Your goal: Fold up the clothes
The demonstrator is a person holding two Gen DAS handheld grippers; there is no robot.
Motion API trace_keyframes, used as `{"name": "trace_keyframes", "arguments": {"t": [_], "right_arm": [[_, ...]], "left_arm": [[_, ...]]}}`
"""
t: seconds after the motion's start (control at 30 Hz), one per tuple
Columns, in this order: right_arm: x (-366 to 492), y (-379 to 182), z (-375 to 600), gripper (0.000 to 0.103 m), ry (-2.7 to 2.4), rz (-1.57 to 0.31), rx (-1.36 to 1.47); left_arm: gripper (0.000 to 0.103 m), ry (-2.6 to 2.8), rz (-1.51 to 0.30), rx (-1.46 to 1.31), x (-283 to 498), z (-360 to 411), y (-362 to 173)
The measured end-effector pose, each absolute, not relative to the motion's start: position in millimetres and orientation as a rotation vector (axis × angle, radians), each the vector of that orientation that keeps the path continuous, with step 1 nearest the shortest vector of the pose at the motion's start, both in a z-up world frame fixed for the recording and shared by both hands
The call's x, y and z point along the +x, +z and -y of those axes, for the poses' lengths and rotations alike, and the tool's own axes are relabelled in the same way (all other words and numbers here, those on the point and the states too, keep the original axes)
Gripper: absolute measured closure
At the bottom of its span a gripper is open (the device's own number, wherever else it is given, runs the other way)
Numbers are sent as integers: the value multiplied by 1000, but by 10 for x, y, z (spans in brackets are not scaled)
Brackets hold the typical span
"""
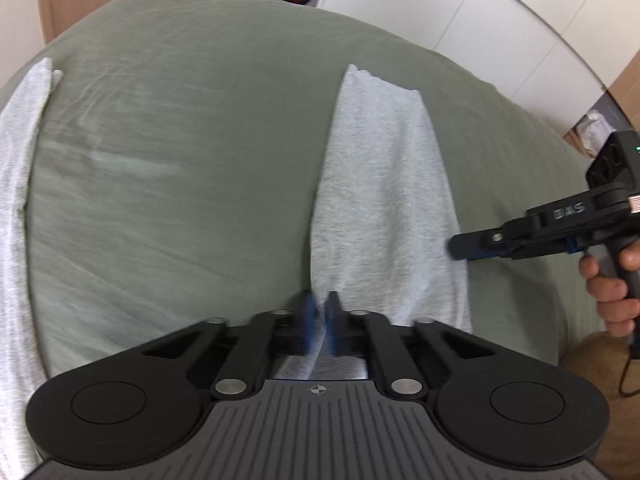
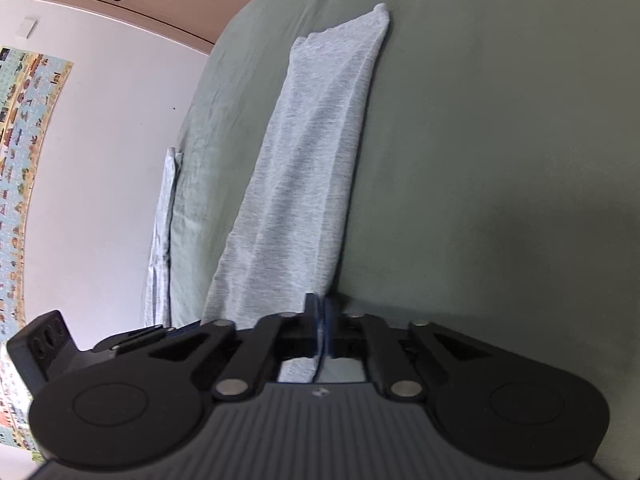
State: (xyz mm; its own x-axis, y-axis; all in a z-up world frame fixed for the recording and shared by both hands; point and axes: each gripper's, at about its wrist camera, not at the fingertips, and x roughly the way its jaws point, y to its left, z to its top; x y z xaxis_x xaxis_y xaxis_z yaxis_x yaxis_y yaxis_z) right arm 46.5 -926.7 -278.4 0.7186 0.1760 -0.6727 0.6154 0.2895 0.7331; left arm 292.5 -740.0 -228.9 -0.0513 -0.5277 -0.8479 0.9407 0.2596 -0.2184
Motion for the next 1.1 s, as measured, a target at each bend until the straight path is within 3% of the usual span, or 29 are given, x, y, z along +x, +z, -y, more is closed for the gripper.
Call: {"name": "trace_keyframes", "arguments": {"t": [0.3,0.33,0.37,0.4,0.47,0.77,0.87,0.9,1.03,1.1], "right_arm": [[535,-2849,9209,100,-338,-755,1258],[519,-2835,9227,96,-330,-747,1270],[502,-2821,9245,91,-323,-740,1283],[385,-2786,9304,81,-324,-722,1287],[360,-2721,9389,73,-331,-686,1287],[520,-2783,9708,71,-380,-653,1318],[532,-2795,9759,75,-384,-657,1325],[536,-2799,9776,82,-386,-658,1327],[569,-2852,9797,100,-391,-670,1326],[577,-2874,9804,102,-396,-670,1328]], "left_arm": [[96,-1200,-1038,481,3057,7402,-2320],[92,-1207,-1048,473,3064,7403,-2304],[77,-1211,-1051,464,3081,7403,-2279],[67,-1219,-1048,452,3094,7399,-2248],[51,-1243,-1013,384,3139,7371,-2127],[52,-1267,-1031,408,3224,8008,-2253],[53,-1282,-1036,431,3190,8163,-2343],[54,-1286,-1030,441,3167,8197,-2365],[94,-1282,-1037,436,3151,8301,-2386],[98,-1290,-1049,430,3151,8331,-2390]]}}
